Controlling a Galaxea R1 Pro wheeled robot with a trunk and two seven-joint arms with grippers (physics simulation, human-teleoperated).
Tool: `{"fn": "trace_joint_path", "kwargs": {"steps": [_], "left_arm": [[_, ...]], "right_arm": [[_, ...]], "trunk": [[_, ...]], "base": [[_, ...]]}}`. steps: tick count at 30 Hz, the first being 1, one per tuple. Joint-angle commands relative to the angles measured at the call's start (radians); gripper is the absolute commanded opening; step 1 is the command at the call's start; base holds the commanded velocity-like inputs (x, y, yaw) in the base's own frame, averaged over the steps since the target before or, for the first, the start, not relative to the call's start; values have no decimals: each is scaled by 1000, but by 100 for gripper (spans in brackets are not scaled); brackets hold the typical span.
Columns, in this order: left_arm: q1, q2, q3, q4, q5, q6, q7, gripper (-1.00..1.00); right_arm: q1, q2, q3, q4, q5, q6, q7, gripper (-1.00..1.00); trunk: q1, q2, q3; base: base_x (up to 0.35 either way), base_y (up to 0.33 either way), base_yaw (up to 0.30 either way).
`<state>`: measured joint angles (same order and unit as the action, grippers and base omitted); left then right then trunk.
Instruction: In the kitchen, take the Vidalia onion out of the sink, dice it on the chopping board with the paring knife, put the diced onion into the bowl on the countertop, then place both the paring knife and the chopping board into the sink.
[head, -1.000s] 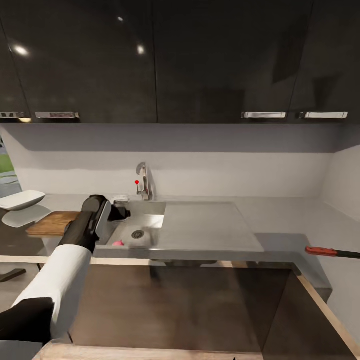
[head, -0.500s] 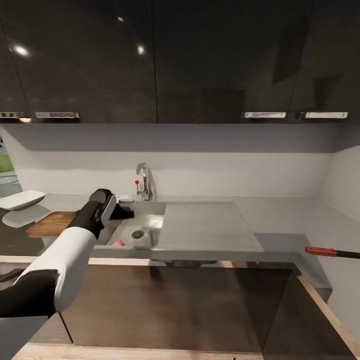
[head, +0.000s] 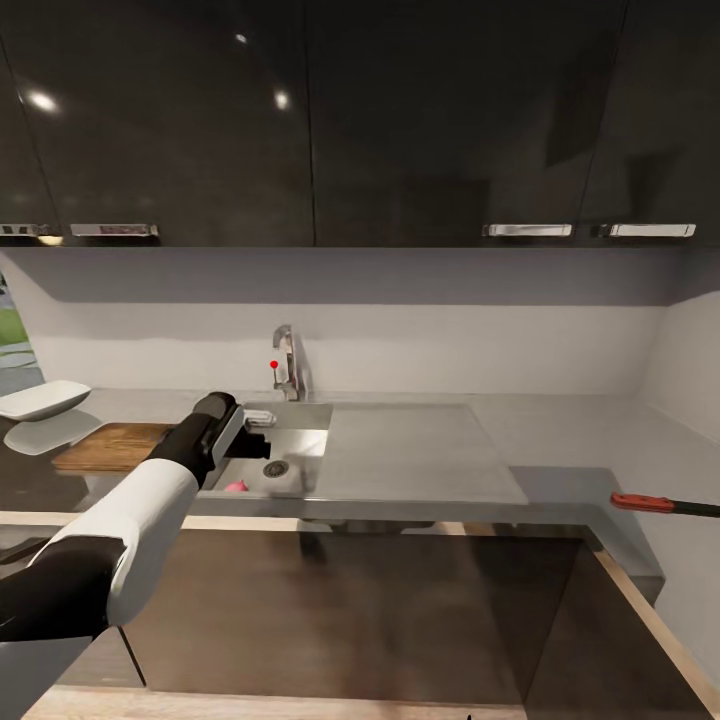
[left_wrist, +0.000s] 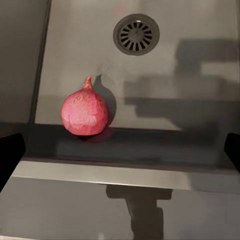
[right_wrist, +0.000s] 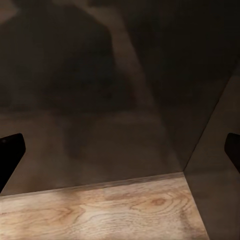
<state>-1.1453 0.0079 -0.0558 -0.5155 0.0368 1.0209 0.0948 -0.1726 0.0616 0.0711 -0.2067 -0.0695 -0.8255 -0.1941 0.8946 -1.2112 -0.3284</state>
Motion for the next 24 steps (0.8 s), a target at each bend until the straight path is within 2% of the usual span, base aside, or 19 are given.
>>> {"fn": "trace_joint_path", "kwargs": {"steps": [1, 16, 24], "left_arm": [[-1, 1, -7, 0, 5, 4, 5, 100], [-1, 16, -9, -2, 5, 4, 2, 100], [-1, 18, -9, -2, 6, 4, 1, 100]], "right_arm": [[-1, 0, 8, 1, -7, -3, -4, 100], [-1, 0, 8, 1, -7, -3, -4, 100], [-1, 0, 8, 0, -7, -3, -4, 100]], "trunk": [[0, -1, -1], [0, -1, -1], [0, -1, -1]], "base": [[0, 0, 0], [2, 0, 0], [106, 34, 0]]}}
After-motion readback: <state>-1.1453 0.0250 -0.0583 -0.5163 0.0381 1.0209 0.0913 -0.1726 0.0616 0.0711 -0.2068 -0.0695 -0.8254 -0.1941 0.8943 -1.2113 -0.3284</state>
